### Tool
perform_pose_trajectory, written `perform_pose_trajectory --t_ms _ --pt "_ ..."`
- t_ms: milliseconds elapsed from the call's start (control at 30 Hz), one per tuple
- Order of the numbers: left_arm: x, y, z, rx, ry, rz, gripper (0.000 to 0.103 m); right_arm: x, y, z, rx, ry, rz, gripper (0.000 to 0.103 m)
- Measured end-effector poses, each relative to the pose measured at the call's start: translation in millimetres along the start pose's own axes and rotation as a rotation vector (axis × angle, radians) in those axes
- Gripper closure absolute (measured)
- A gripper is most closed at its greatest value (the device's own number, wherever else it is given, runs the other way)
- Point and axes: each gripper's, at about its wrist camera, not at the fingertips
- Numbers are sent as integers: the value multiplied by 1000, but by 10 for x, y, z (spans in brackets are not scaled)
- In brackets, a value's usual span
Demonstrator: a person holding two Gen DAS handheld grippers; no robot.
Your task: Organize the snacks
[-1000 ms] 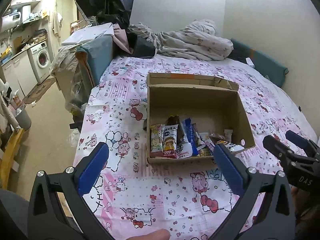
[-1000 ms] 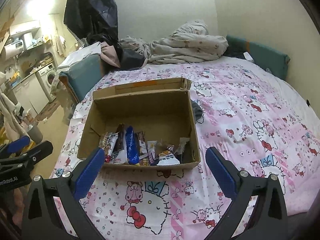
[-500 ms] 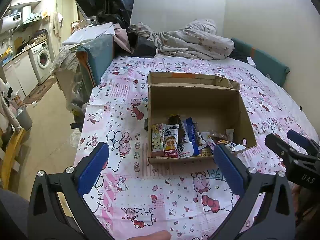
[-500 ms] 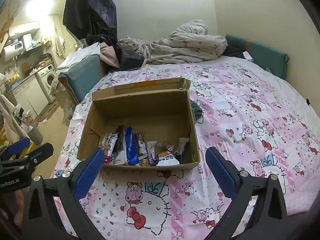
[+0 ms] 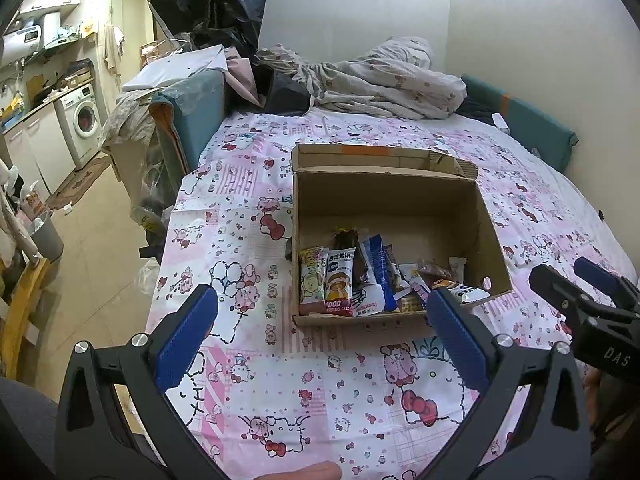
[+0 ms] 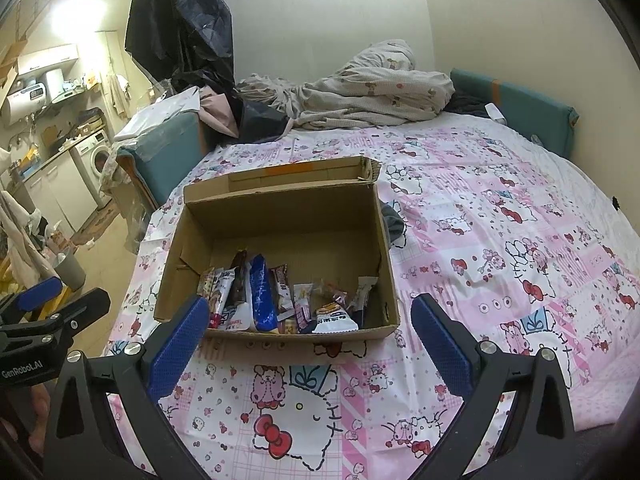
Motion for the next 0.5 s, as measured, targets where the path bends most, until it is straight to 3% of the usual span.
perform_pose_trajectory --t_ms 500 --pt "10 -8 22 4 -11 -7 0 -11 4 10 8 -1 3 0"
Point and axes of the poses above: each gripper's, at about its wrist camera, not at the fingertips, and y roughly the way its jaws point, z to its left, x to its top, and after that the axes turned 14 degrees about -z, right-handed
